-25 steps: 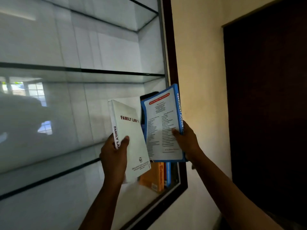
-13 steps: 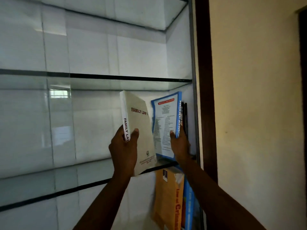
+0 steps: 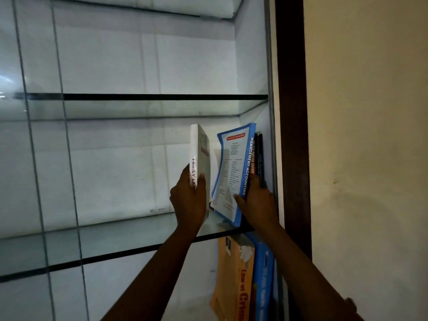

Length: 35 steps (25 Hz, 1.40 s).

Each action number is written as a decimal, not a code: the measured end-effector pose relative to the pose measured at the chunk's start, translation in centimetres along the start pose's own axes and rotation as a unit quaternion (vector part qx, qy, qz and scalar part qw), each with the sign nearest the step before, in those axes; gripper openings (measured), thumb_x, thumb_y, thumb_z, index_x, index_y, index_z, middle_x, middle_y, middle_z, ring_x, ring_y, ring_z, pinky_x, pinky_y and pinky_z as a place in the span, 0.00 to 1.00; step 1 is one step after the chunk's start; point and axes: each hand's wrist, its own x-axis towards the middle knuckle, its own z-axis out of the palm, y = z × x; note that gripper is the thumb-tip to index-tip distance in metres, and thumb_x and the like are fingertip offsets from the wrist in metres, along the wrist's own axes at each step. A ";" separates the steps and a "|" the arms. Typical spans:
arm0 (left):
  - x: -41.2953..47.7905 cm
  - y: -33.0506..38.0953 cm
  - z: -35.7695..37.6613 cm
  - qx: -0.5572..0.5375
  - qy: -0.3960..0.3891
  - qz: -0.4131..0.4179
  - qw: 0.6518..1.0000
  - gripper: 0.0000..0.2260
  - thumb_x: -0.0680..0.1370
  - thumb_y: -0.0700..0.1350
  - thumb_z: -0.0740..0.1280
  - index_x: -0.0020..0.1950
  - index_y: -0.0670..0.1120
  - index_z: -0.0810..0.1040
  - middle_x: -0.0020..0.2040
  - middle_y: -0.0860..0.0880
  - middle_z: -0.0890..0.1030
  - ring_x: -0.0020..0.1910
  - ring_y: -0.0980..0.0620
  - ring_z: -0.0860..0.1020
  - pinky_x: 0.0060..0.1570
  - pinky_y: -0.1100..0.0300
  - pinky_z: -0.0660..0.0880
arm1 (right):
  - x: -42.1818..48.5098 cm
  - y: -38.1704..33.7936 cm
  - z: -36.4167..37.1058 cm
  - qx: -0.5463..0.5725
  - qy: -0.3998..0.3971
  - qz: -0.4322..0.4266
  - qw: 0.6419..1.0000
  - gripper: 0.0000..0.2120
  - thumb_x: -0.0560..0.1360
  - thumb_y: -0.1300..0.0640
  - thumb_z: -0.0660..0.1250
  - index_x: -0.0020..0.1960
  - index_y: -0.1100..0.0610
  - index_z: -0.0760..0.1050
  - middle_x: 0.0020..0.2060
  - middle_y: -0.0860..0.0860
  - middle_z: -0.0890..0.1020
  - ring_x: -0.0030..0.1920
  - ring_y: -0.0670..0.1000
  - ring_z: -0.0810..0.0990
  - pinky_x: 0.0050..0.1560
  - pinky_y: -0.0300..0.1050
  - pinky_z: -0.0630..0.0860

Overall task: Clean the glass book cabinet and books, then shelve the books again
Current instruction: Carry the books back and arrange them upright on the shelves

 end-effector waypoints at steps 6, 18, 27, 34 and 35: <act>-0.5 -0.9 1.7 0.004 0.017 0.004 1.000 0.19 0.78 0.40 0.64 0.69 0.39 0.70 0.62 0.41 0.78 0.57 0.44 0.78 0.47 0.69 0.68 | 0.4 0.9 -0.4 -0.055 -0.027 -0.035 0.998 0.26 0.79 0.59 0.59 0.74 0.55 0.53 0.66 0.59 0.71 0.61 0.58 0.75 0.54 0.53 0.78; -1.4 -0.3 5.7 -0.052 -0.019 0.022 0.998 0.20 0.80 0.44 0.62 0.71 0.43 0.67 0.58 0.42 0.79 0.50 0.54 0.76 0.49 0.68 0.72 | -0.5 -1.1 -3.4 0.115 0.018 -0.074 0.990 0.12 0.77 0.54 0.64 0.57 0.58 0.72 0.55 0.56 0.79 0.49 0.50 0.81 0.46 0.42 0.80; -0.9 -3.1 4.3 0.055 -0.387 -0.032 0.920 0.38 0.77 0.44 0.66 0.76 0.54 0.42 0.75 0.44 0.61 0.69 0.44 0.68 0.62 0.53 0.70 | 5.8 -4.3 -4.4 -0.026 -0.076 -0.002 0.997 0.23 0.71 0.54 0.72 0.60 0.65 0.72 0.54 0.61 0.80 0.49 0.58 0.82 0.49 0.53 0.80; 0.2 -4.1 5.5 -0.004 -0.374 -0.029 0.927 0.40 0.74 0.43 0.71 0.76 0.53 0.47 0.75 0.45 0.62 0.69 0.44 0.68 0.62 0.54 0.70 | 5.2 -3.8 -3.2 -0.024 0.047 -0.079 0.996 0.18 0.74 0.61 0.69 0.62 0.64 0.72 0.59 0.61 0.77 0.56 0.57 0.79 0.54 0.52 0.78; 0.2 -4.5 5.6 -0.017 -0.373 -0.031 0.927 0.40 0.74 0.42 0.70 0.77 0.52 0.47 0.75 0.45 0.62 0.69 0.45 0.68 0.63 0.55 0.69 | 5.0 -3.9 -3.2 -0.057 0.047 -0.084 0.994 0.18 0.75 0.59 0.68 0.62 0.64 0.72 0.59 0.61 0.77 0.56 0.56 0.79 0.55 0.51 0.78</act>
